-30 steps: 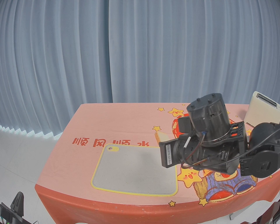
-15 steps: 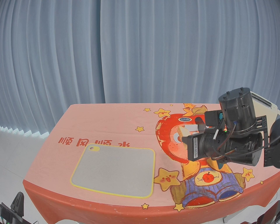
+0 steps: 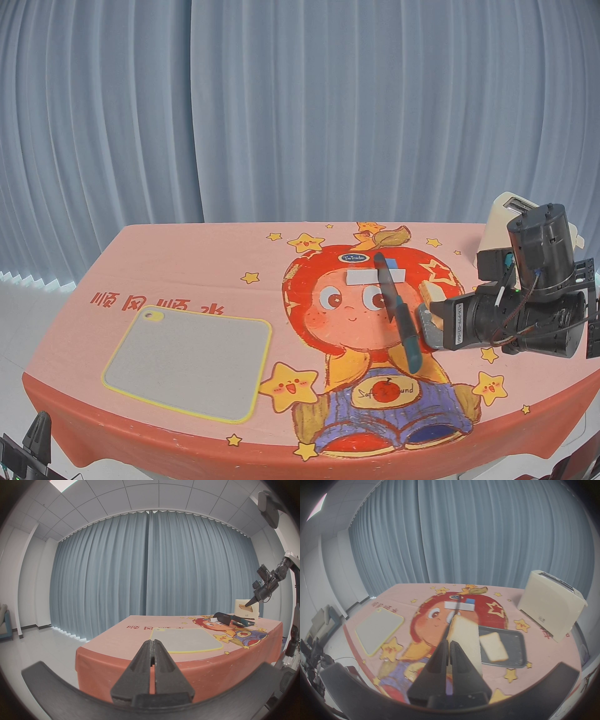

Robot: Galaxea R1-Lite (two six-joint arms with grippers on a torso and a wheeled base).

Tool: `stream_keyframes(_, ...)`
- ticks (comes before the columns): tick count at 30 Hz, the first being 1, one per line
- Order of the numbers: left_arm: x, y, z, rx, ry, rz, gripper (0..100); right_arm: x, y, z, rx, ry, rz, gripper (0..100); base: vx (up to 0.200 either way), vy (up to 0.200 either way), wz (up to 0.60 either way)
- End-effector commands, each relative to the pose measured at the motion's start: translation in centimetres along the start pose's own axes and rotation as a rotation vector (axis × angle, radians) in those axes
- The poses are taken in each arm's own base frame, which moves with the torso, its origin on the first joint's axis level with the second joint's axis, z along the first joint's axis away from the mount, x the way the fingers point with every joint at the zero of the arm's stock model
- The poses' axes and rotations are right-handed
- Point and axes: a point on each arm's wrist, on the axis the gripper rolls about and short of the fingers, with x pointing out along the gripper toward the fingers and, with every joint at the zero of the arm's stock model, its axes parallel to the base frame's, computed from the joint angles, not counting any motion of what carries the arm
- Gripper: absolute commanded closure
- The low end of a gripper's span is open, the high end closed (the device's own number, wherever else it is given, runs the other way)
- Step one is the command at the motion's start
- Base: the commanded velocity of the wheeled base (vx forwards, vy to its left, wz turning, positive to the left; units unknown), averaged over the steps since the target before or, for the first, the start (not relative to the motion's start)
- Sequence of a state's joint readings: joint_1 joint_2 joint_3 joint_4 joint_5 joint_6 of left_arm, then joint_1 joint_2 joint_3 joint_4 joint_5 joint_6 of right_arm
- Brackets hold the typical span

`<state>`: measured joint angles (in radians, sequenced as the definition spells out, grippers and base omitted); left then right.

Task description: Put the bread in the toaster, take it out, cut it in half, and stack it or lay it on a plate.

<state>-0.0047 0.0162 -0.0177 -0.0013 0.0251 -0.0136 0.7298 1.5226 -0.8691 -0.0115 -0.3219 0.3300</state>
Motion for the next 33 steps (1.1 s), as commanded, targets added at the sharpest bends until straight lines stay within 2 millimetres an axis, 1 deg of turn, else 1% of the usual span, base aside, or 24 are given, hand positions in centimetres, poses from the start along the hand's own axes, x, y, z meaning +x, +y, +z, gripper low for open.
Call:
stream_keyframes(1,0.1,0.0,-0.5,-0.001,0.012,0.000,100,0.2,-1.0,-0.5,-0.005,0.016,-0.032,100,0.000,-0.200,0.00)
stream_keyframes(6,0.1,0.0,-0.5,-0.001,0.012,0.000,100,0.9,-1.6,-1.9,-0.045,0.066,-0.058,100,0.000,0.000,0.00)
stream_keyframes(10,0.1,0.0,-0.5,-0.001,0.012,-0.002,100,1.4,-1.4,-2.4,-0.056,0.092,-0.059,100,0.000,0.000,0.00)
stream_keyframes(18,0.1,0.0,-0.5,-0.001,0.010,-0.002,100,3.5,-0.9,-3.1,-0.085,0.151,-0.073,100,0.000,0.000,0.00)
stream_keyframes(22,0.1,0.0,-0.5,-0.001,0.010,0.000,100,4.8,-0.7,-3.0,-0.085,0.170,-0.088,100,0.000,0.000,0.00)
stream_keyframes(33,0.1,0.0,-0.5,-0.001,0.014,0.000,100,6.2,-1.0,-2.4,-0.099,0.177,-0.107,100,0.000,0.000,0.00)
